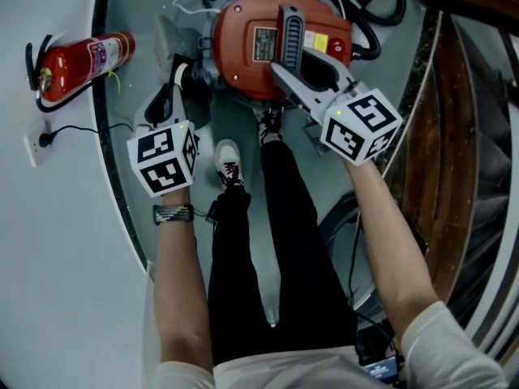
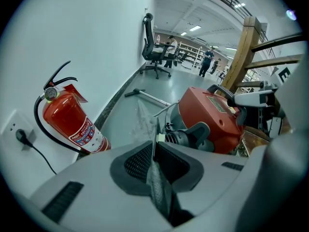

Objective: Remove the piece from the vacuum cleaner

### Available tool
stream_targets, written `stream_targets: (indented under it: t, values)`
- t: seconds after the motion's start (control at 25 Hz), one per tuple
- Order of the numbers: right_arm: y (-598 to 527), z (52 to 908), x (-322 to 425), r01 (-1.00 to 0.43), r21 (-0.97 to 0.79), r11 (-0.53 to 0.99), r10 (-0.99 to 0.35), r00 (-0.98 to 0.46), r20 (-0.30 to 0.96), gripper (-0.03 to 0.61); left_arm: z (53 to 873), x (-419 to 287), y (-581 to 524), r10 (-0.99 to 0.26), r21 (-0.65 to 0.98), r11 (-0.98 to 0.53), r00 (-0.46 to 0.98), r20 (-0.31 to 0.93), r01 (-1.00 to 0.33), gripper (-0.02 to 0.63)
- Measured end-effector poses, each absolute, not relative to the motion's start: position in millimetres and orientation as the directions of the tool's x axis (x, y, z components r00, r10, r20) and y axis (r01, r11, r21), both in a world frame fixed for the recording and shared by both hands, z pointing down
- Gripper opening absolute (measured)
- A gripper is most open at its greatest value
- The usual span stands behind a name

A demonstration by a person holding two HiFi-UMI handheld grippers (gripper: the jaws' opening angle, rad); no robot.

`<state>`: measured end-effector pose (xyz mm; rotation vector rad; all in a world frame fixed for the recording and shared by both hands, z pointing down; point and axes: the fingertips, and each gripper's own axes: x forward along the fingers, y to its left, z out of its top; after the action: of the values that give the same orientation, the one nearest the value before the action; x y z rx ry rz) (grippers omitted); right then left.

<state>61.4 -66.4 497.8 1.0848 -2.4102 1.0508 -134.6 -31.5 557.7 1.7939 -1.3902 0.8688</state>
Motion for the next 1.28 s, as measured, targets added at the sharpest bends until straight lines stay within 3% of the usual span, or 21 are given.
stream_targets:
  t: [1.28]
  values:
    - [-65.9, 498.1, 60.5, -0.729, -0.509, 0.457, -0.504, -0.684, 0.527, 0.207, 557.6, -140.4, -30.3, -0.521, 0.137, -0.161, 0.202, 0.83, -0.977, 0.04]
